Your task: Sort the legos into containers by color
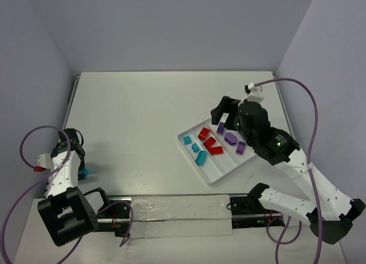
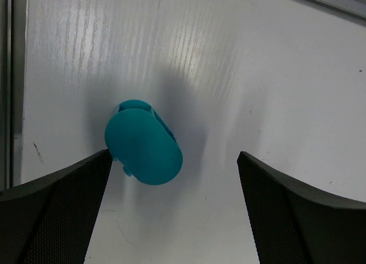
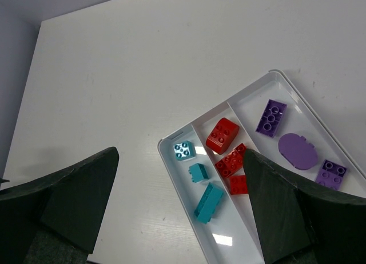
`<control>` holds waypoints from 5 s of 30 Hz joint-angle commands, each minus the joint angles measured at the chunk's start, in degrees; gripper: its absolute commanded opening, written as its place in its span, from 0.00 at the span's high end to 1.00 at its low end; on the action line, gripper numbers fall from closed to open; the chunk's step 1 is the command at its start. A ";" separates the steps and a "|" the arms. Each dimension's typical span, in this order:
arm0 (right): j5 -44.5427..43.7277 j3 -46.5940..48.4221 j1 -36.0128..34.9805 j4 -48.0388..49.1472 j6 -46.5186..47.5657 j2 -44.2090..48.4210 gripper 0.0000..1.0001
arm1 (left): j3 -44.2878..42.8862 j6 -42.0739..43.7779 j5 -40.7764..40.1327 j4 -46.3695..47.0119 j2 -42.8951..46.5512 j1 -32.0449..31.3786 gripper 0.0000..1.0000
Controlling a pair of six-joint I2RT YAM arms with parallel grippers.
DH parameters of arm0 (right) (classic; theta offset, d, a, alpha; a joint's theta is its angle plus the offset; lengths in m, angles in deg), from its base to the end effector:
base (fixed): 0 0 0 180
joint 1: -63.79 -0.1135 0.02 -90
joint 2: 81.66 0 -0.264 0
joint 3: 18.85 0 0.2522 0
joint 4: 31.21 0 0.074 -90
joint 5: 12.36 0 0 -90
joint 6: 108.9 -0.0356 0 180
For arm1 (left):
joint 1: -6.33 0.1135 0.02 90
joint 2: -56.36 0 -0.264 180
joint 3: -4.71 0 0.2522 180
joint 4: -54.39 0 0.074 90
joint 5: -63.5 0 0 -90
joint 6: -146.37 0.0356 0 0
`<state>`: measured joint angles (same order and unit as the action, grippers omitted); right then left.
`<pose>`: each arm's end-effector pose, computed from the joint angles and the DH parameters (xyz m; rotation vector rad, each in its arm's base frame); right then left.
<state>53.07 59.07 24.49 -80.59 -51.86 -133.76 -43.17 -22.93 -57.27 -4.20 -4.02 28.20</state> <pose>0.1505 0.1040 0.3891 0.1694 1.9577 0.4090 0.1506 0.0801 0.1895 -2.0603 1.5408 0.4146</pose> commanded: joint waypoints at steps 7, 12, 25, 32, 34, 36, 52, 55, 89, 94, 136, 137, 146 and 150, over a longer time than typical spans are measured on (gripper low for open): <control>-0.98 3.24 -1.16 0.32 0.14 -0.48 0.03 | 3.75 -0.39 1.88 4.26 -3.80 0.73 0.01; -1.18 2.97 -1.22 0.83 0.36 -0.40 0.03 | 4.89 -1.29 3.11 5.69 -6.62 1.09 0.02; -0.97 1.93 -1.22 1.77 0.30 -1.03 0.03 | 4.63 0.30 4.74 7.88 -10.75 1.65 0.55; -0.80 1.64 -1.25 2.25 0.17 -0.95 0.03 | 4.00 4.79 8.54 9.86 -8.73 1.51 0.72; -0.91 1.59 -1.29 2.38 0.32 -0.90 0.03 | 3.97 5.57 9.01 10.32 -7.37 1.51 0.78; -1.00 1.48 -1.30 2.39 -0.01 -0.81 0.03 | 3.70 6.52 9.15 10.55 -6.16 1.42 0.85; -1.83 0.52 -1.66 2.83 -1.03 -0.34 0.03 | -0.10 11.10 14.02 15.10 -7.49 -5.64 1.00; -2.18 0.06 -1.72 2.92 -1.23 0.15 0.03 | -0.36 12.82 15.56 18.64 -7.06 -10.15 1.00; -16.25 -1.40 -1.51 -1.41 -1.43 8.49 0.03 | -44.66 36.52 18.08 7.50 -33.16 -81.99 1.00; -19.50 -1.68 -1.48 -3.18 -2.80 11.20 0.03 | -53.39 36.92 18.64 7.58 -42.24 -88.21 1.00; -19.47 -0.49 -1.40 -5.47 -2.12 14.93 0.02 | -54.28 32.94 8.85 -0.84 -39.02 -92.71 0.18; -19.17 -0.32 -1.40 -5.88 -2.06 14.31 0.01 | -52.54 33.10 8.75 -0.35 -37.57 -91.02 0.18; -10.81 -2.16 -0.45 -5.15 -2.46 9.02 0.00 | -42.38 38.72 9.68 2.13 -17.09 -69.59 0.17; -6.26 -2.29 1.45 -5.43 -2.90 6.10 0.00 | -42.25 40.23 9.58 2.46 -11.51 -60.93 0.16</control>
<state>41.65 56.86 24.07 -86.47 -54.00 -125.06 -85.58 13.91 -47.60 -2.90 -21.16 -38.48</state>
